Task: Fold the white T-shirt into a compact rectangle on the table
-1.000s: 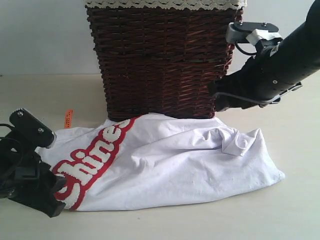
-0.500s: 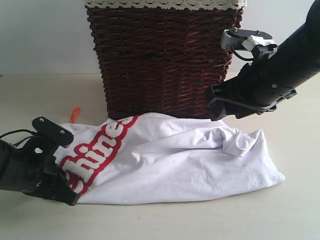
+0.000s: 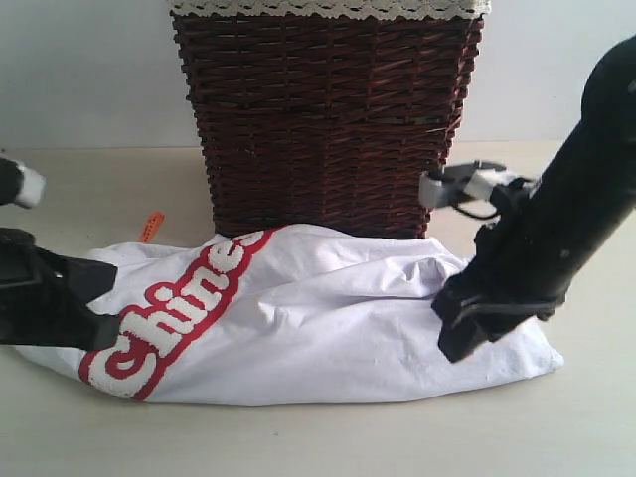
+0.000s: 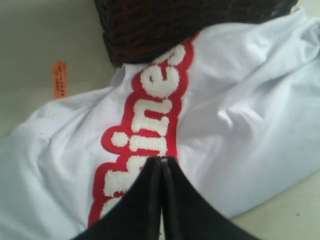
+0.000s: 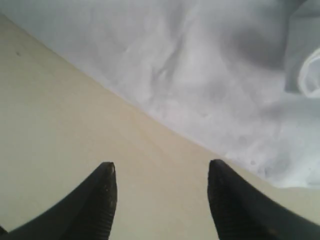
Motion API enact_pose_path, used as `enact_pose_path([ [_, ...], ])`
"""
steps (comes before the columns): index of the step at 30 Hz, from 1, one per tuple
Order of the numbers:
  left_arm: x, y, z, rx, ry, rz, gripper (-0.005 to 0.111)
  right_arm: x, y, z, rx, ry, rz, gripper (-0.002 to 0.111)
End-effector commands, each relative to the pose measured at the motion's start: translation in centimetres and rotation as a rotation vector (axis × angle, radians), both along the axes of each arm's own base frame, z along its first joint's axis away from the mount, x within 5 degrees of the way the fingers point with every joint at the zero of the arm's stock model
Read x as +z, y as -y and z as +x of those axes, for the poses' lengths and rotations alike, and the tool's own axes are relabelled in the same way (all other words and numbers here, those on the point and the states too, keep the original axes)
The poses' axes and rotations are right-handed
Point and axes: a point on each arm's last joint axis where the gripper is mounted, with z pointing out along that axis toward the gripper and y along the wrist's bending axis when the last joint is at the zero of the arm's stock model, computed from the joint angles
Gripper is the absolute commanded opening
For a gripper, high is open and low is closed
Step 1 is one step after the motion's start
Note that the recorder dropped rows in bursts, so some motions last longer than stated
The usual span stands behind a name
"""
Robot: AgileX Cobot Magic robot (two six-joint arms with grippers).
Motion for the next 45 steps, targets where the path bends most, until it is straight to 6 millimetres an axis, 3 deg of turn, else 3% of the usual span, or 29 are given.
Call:
enact_pose_path([
  [1,0.6,-1.6,-2.3,0.042,0.063,-0.027,0.0,-3.5,1.1,-0.9,-0.091,-0.032,-0.138,0.053],
  [5,1.0,-2.1,-3.1,0.044,0.096,-0.044,0.0,-4.0,1.6,-1.2,-0.169,-0.006,-0.18,0.053],
  [9,1.2,-2.1,-3.2,0.044,0.104,-0.048,0.0,-1.6,1.5,-0.6,-0.186,0.138,-0.142,0.053],
  [13,1.2,-2.1,-3.2,0.038,0.102,-0.052,0.0,1.6,1.7,0.8,-0.222,0.399,-0.11,0.053],
  [16,1.2,-2.0,-3.3,0.033,0.102,-0.055,0.0,2.1,1.5,2.2,-0.243,0.484,-0.092,0.053],
  [20,1.2,-2.0,-3.3,0.033,0.102,-0.055,0.0,-0.2,1.2,3.7,-0.234,0.411,-0.116,0.053],
  [28,1.2,-2.0,-3.3,0.033,0.102,-0.055,0.0,-5.8,1.1,4.5,-0.237,0.245,-0.167,0.052],
  [31,1.2,-2.0,-3.3,0.033,0.102,-0.055,0.0,-6.6,1.1,4.7,-0.231,0.234,-0.186,0.037],
  [34,1.2,-1.9,-3.3,0.023,0.1,-0.062,0.0,-6.3,1.2,4.9,-0.208,0.262,-0.199,0.0],
  [35,1.2,-1.9,-3.3,0.023,0.1,-0.062,0.0,-5.9,1.3,5.1,-0.201,0.27,-0.205,0.001],
  [38,1.2,-1.9,-3.3,0.018,0.1,-0.065,0.0,-3.3,1.2,5.5,-0.21,0.322,-0.188,0.0],
  [40,1.2,-1.8,-3.3,0.016,0.1,-0.066,0.0,1.5,1.2,5.4,-0.234,0.455,-0.14,0.0],
  [42,1.2,-1.8,-3.3,0.013,0.1,-0.065,0.0,7.4,1.5,3.7,-0.249,0.607,-0.092,0.0],
  [43,1.2,-1.8,-3.3,0.011,0.102,-0.062,0.0,10.7,1.9,1.9,-0.245,0.701,-0.068,0.0],
  [44,1.2,-1.8,-3.3,0.011,0.102,-0.062,0.0,12.3,2.2,0.7,-0.236,0.749,-0.064,0.0],
  [45,1.2,-1.8,-3.3,0.012,0.103,-0.061,0.0,15.5,2.6,-1.6,-0.247,0.852,-0.027,0.0],
])
